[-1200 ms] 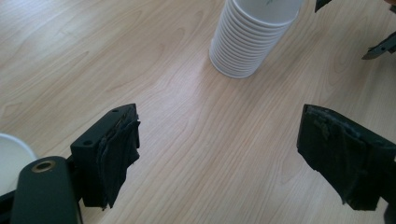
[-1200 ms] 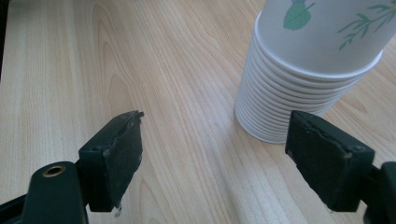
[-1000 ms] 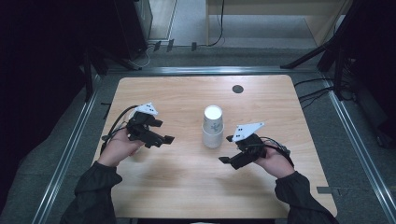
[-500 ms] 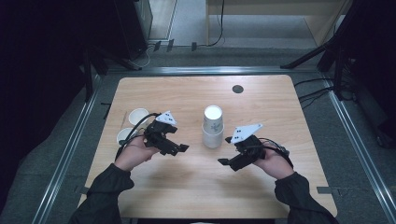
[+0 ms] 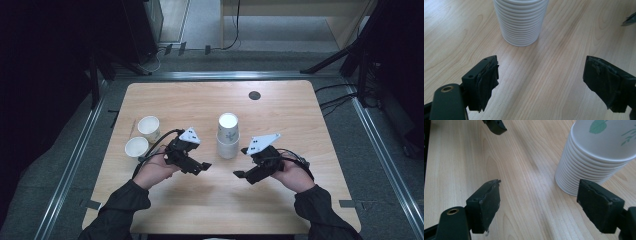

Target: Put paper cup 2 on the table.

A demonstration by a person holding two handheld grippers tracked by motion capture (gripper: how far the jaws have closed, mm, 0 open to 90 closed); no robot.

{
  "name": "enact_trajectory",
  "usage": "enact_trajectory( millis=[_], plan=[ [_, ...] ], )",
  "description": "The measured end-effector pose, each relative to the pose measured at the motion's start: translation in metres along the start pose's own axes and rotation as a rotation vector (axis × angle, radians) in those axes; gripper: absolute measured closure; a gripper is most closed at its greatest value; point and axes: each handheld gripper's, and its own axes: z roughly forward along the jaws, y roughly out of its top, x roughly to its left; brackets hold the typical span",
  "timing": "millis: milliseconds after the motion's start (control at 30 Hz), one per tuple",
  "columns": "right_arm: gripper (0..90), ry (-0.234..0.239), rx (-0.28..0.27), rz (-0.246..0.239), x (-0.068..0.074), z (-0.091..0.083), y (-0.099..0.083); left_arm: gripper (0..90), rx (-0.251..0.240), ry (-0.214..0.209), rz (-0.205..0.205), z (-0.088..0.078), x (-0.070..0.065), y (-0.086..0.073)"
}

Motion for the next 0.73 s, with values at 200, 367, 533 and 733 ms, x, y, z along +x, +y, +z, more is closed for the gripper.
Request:
enact_trajectory(
  millis=[200,367,533,733],
  plan=[
    [19.0,0.003,0.005,-0.002,0.000,0.001,0.000,13.1,-0.004,0.004,0.007,0.005,-0.003,-0.002],
    [19.0,0.003,0.008,0.000,0.000,0.001,0.000,13.1,-0.002,0.011,0.009,0.007,-0.003,-0.004],
    [19.0,0.005,0.009,-0.002,0.001,0.001,-0.001,13.1,-0.007,0.014,0.020,0.007,-0.004,-0.005],
    [19.0,0.007,0.022,-0.007,0.000,0.002,-0.001,13.2,0.000,0.032,0.036,0.012,-0.001,-0.009]
  ],
)
